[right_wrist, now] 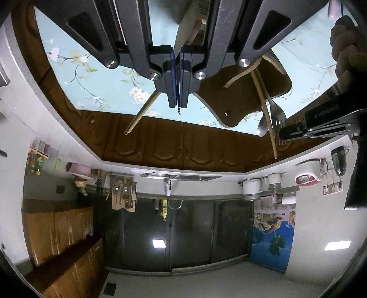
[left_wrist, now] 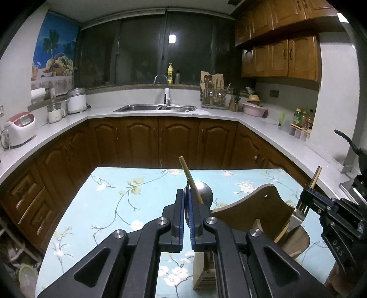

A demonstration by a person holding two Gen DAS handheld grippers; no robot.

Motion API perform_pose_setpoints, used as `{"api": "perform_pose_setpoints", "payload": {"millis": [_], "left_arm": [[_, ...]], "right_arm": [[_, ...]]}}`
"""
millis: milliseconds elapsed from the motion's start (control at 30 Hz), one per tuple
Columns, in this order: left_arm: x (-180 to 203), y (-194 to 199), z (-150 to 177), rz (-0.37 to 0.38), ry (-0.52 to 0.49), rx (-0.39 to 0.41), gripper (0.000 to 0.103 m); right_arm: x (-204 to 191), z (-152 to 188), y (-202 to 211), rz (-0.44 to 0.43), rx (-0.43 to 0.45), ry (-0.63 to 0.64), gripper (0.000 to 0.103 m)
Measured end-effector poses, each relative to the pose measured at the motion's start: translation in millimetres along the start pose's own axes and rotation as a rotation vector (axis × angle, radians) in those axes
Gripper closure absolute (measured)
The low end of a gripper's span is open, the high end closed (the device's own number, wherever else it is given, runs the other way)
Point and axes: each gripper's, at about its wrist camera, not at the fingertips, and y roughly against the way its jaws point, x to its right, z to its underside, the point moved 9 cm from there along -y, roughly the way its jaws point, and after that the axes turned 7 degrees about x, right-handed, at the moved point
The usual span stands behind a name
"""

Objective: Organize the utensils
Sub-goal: 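Lower the fork into the holder and open the left tool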

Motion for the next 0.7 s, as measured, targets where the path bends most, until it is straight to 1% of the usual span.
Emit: {"api": "perform_pose_setpoints", "payload": {"millis": [167,200,267,333,567,700], "left_arm": [[0.7,0.5,-0.5,-0.003,0.008,0.004,0.099],[1.4,1.8,1.7,-0.002,0.009,0.006,0.097],[1.3,3.1,1.4,0.002,0.014,0.011,0.091],[1.1,5.2,3.8,-0.005,0.014,0.018,0.078],[4.8,7.6,10.2,0.005,0.011,0.020,0.076],[1.6,10.8,7.9,-0.003,0.020,0.027,0.069]], "right_arm": [[4.0,0.3,-0.6,-0.013,-0.005,-0.033,0.099],[4.3,0.5,-0.8,-0.016,-0.007,-0.038,0.099],[5.1,0.4,-0.8,-0.021,-0.009,-0.051,0.098],[5.9,-1.0,-1.0,-0.027,-0.011,-0.062,0.096],[7.7,-4.1,1.7,-0.039,-0.010,-0.085,0.095],[9.0,-4.6,4.1,-0.044,-0.007,-0.097,0.095]]}}
